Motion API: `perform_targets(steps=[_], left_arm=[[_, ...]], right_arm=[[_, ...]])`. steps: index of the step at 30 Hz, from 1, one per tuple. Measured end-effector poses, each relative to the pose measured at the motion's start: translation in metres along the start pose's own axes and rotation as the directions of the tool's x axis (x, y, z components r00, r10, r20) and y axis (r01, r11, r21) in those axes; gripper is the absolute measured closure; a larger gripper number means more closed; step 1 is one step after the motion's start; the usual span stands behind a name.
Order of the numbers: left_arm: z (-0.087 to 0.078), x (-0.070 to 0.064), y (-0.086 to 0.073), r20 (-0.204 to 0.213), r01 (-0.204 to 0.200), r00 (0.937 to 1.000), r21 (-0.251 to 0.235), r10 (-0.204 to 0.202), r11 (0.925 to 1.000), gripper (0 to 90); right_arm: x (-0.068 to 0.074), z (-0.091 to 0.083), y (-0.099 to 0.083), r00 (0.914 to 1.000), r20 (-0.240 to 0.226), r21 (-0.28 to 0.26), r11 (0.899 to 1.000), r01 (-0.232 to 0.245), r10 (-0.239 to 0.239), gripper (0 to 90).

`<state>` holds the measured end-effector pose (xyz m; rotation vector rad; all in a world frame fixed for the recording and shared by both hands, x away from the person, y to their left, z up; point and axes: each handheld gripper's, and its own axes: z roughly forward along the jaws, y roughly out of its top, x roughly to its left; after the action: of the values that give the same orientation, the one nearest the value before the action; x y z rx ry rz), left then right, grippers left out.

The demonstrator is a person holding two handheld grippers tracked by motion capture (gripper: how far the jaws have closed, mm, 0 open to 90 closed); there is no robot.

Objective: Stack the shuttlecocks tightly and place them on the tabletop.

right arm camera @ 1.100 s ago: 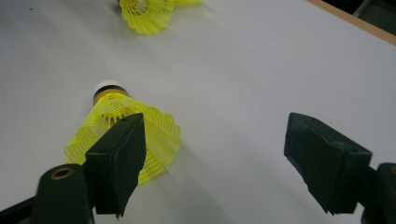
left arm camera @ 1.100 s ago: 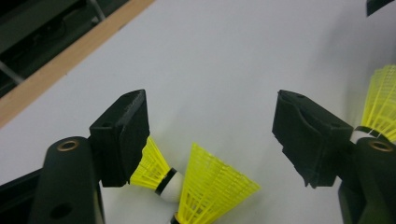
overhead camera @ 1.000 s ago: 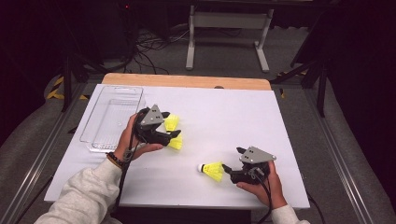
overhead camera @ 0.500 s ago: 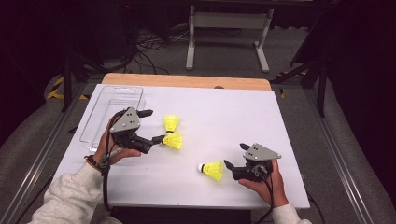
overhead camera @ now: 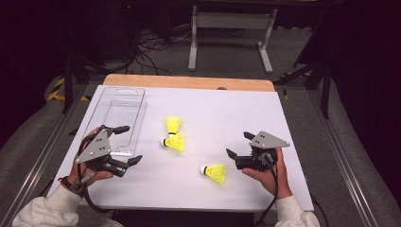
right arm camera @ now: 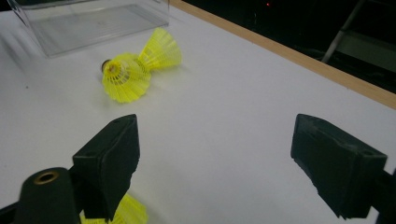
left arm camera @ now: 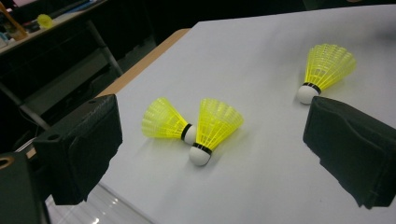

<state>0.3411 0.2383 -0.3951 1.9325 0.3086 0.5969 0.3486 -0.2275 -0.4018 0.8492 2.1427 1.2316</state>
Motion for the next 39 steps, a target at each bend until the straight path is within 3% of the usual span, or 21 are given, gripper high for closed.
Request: perform_targets(steps=[5, 10, 15, 18, 23, 29, 34, 39], left_arm=[[-0.012, -0.001, -0.013, -0.002, 0.015, 0.9999, -0.006, -0.015, 0.9999, 6.1], [-0.021, -0.005, -0.031, -0.038, 0.041, 0.9984, 0.019, -0.04, 0.999, 7.4], [-0.028, -0.011, -0.047, -0.034, 0.05, 0.9983, 0.053, -0.048, 0.9974, 7.4], [-0.034, -0.014, -0.053, -0.037, 0.073, 0.9968, 0.045, -0.072, 0.9963, 6.9], [-0.042, -0.019, -0.061, -0.045, 0.118, 0.9922, 0.043, -0.116, 0.992, 6.8], [-0.044, -0.022, -0.064, -0.042, 0.114, 0.9928, 0.059, -0.112, 0.9917, 6.5], [-0.045, -0.023, -0.067, -0.035, 0.12, 0.9924, 0.069, -0.118, 0.9904, 6.5], [-0.045, -0.024, -0.068, -0.03, 0.118, 0.9928, 0.074, -0.116, 0.9903, 6.6]], right_arm=[[-0.003, 0.01, 0.016, 0.9996, -0.029, -0.018, 1.0, -0.001, 0.0, 17.1], [-0.003, 0.028, 0.034, 0.9984, -0.055, -0.016, 1.0, 0.011, -0.012, 23.5], [0.001, 0.047, 0.052, 0.9945, -0.094, 0.01, 0.999, 0.049, -0.048, 23.5], [0.002, 0.059, 0.061, 0.9921, -0.108, 0.021, 0.997, 0.068, -0.065, 26.6], [0.002, 0.086, 0.081, 0.9847, -0.165, 0.055, 0.996, 0.066, -0.056, 25.7], [0.007, 0.117, 0.099, 0.9761, -0.208, 0.1, 0.991, 0.084, -0.062, 20.5], [0.02, 0.153, 0.115, 0.9607, -0.266, 0.155, 0.98, 0.122, -0.078, 22.6], [0.025, 0.188, 0.125, 0.9522, -0.295, 0.216, 0.966, 0.145, -0.077, 24.7]])
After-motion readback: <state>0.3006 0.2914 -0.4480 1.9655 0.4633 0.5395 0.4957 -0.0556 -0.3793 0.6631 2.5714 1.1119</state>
